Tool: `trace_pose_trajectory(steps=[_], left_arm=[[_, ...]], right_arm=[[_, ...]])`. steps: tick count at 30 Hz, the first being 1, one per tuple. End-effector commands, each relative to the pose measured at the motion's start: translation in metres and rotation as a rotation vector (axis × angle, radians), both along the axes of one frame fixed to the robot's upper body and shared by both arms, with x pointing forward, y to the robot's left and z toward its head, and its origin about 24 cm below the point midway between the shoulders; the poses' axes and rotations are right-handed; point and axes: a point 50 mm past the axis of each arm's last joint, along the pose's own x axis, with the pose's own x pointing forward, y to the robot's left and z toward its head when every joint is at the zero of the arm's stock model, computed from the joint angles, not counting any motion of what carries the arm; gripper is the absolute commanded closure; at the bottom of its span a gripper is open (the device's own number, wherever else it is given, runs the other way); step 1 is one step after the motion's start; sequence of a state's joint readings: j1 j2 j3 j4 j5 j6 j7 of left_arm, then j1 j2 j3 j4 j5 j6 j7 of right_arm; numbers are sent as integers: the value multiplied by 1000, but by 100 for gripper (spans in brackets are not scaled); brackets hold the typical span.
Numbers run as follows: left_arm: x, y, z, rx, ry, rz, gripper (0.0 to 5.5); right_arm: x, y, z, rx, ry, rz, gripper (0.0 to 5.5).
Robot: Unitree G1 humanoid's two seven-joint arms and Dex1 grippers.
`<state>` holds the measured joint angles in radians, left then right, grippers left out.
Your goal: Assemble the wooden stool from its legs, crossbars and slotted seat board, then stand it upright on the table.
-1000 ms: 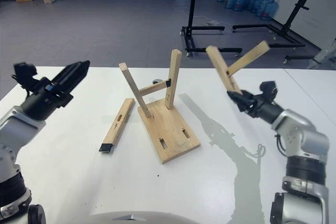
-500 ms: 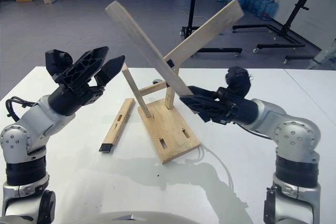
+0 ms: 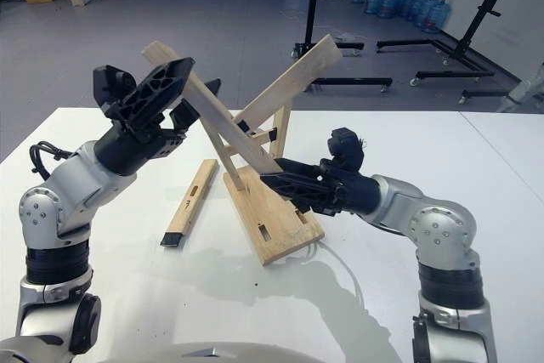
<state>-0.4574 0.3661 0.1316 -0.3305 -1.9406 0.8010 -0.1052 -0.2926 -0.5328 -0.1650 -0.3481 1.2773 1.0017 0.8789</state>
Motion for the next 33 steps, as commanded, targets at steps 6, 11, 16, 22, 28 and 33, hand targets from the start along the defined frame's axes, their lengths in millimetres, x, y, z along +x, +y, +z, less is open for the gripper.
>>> trace_pose_trajectory(steps=[6,11,16,22,28,33], left_arm=[[5,-3,4,35,-1,62,183],[6,1,8,-1,8,68,259],[5,-2,7,-2,17,49,299],[6,-2,2,34,28,63,300],[11,2,-4,78,36,125,319],[13,6,-9,129,23,177,333]], right_arm=[[2,1,1,10,-7,-34,346],[2,1,-2,2,2,-37,346],[1,2,-5,-6,11,-35,346],[2,4,-5,-7,5,-42,346],[0,7,-16,-89,-5,-50,259],[-1,1,-24,-169,-19,-71,185]])
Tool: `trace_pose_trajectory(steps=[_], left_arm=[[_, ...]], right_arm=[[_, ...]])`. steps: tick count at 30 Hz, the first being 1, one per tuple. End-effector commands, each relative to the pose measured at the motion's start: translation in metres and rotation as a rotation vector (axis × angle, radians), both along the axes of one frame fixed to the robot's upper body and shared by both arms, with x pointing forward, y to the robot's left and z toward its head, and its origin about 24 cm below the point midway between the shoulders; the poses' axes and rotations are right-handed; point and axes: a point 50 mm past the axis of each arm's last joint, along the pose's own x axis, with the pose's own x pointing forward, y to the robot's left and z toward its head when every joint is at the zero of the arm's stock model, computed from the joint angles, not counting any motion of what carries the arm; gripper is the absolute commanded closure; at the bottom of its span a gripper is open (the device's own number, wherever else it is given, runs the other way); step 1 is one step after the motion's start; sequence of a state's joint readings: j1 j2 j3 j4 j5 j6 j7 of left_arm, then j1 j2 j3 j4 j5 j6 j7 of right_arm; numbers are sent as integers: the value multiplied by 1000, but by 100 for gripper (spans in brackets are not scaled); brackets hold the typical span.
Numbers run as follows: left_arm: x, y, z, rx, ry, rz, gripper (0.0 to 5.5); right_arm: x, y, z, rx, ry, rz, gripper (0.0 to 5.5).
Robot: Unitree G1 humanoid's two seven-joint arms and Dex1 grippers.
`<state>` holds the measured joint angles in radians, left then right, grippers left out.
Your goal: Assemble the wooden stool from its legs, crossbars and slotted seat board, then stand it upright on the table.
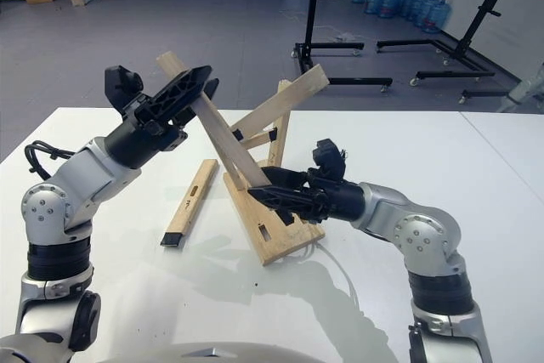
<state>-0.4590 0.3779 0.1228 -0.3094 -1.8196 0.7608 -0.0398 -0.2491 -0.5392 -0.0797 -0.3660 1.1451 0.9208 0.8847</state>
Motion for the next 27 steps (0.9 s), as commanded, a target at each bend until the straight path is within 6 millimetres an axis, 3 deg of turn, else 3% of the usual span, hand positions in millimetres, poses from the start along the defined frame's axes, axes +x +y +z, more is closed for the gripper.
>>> trace_pose_trajectory(steps=[1,3,7,9,11,13,16,20,23,27], left_arm=[[0,4,-1,38,-28,32,336],[1,6,-2,71,-48,58,338],[-2,9,0,217,-153,109,345],[-3,11,0,305,-211,142,345],[-4,13,-1,384,-266,174,346],[-5,13,-3,444,-308,196,346],[-6,9,-10,457,-332,209,346],[-9,6,-16,434,-335,211,346],[-12,6,-20,421,-336,190,346],[-13,13,-13,453,-384,140,346]], right_arm=[[-1,-9,-7,-85,-7,-35,166],[2,-25,-5,-117,-19,-92,135],[23,-78,12,-260,-120,-323,62],[35,-94,10,-394,-162,-420,30],[46,-104,-5,-585,-196,-492,10],[53,-105,-29,-754,-218,-515,10],[56,-99,-84,-1041,-263,-478,10],[50,-97,-126,-1223,-307,-375,10],[40,-80,-141,-1185,-301,-286,10],[34,-57,-136,-1076,-298,-260,10]])
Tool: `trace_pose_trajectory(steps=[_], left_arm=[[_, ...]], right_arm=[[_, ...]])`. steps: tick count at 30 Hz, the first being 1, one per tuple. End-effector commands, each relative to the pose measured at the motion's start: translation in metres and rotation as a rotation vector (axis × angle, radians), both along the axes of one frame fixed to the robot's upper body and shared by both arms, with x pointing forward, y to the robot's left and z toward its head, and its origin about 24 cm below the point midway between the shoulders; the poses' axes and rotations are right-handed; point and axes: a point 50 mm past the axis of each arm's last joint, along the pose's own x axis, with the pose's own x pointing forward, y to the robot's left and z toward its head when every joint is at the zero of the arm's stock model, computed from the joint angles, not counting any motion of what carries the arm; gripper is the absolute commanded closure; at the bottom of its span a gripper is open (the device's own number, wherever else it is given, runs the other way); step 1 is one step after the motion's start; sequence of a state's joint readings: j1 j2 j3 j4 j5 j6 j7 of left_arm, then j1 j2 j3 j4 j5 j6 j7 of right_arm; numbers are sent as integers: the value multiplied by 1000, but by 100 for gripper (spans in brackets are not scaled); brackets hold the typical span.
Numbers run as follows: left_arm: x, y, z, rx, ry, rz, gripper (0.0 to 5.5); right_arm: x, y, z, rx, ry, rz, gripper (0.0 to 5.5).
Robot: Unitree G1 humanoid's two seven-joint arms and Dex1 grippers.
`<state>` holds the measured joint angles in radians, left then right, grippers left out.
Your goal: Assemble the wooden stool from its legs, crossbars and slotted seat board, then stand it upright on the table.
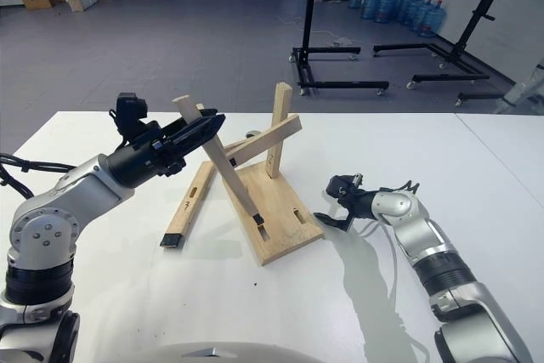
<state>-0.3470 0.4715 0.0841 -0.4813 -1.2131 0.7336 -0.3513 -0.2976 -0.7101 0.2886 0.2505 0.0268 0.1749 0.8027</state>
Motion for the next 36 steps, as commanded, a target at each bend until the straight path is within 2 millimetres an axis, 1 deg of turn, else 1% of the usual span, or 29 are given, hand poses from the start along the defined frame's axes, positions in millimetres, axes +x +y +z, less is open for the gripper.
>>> trace_pose_trajectory(steps=[1,3,6,8,10,13,15,18,21,23,26,28,30,33,36], left_arm=[[-1,11,11,64,-56,-49,346],[3,18,14,98,-75,-53,346],[6,28,21,154,-115,-49,346],[8,34,26,177,-139,-53,346],[9,38,28,201,-157,-63,346],[9,37,26,219,-173,-88,346],[9,35,24,215,-177,-92,346],[8,34,22,206,-177,-98,346],[8,37,25,186,-171,-111,346],[8,41,25,186,-167,-123,346],[8,47,25,191,-170,-145,346],[9,48,22,180,-157,-173,346],[10,44,13,168,-141,-198,346],[13,35,-4,182,-122,-233,346],[17,29,-20,214,-108,-258,346]], right_arm=[[-22,25,-23,68,137,49,10],[-23,29,-21,77,133,46,10],[-21,21,-15,64,120,19,10],[-23,26,-8,83,115,40,10],[-21,28,-5,88,103,30,10],[-21,26,-4,94,105,22,10],[-22,30,-4,112,114,38,10],[-25,44,-7,143,123,59,10],[-25,46,-6,150,121,51,10],[-22,41,-2,139,106,32,10],[-15,26,5,112,75,-12,10],[-10,8,12,84,48,-60,10],[-5,-6,18,83,26,-110,10],[-3,-9,19,102,21,-132,10],[-3,-4,15,112,26,-122,10]])
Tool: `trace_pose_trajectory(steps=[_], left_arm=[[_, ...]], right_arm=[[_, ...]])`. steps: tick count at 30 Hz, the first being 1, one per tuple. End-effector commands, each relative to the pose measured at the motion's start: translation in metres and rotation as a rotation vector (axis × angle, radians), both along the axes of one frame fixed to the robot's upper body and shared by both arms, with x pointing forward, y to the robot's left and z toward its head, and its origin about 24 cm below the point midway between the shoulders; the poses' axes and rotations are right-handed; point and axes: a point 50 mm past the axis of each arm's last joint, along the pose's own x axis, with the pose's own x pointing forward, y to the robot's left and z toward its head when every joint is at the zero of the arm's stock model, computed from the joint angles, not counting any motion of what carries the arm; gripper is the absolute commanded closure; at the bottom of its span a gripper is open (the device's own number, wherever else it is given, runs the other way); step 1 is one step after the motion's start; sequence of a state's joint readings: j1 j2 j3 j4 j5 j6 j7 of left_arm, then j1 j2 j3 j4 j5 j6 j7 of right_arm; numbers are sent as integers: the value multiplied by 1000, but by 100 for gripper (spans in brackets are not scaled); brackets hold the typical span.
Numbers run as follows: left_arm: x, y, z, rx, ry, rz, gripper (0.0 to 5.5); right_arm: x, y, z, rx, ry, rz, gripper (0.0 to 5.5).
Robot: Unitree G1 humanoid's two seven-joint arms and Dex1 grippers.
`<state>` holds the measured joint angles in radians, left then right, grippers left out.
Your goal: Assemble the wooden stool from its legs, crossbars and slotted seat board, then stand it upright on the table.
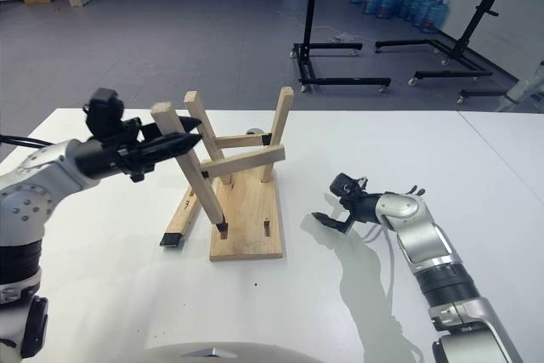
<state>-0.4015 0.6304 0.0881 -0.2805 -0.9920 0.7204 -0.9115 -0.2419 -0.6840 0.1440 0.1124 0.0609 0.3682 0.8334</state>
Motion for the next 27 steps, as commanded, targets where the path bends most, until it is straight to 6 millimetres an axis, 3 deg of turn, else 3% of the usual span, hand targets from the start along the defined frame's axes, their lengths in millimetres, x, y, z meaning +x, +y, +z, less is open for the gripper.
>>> trace_pose_trajectory(steps=[1,7,19,27], left_arm=[[6,-4,-17,45,-1,-12,346],[16,-2,-27,90,-31,-6,346],[-10,-14,-60,339,-120,-121,346],[-38,-14,-117,539,-112,-149,346]], right_arm=[[3,7,-1,22,-9,6,10],[6,14,-2,36,-6,23,10],[0,19,-9,44,15,30,10],[-9,29,-20,77,53,34,10]])
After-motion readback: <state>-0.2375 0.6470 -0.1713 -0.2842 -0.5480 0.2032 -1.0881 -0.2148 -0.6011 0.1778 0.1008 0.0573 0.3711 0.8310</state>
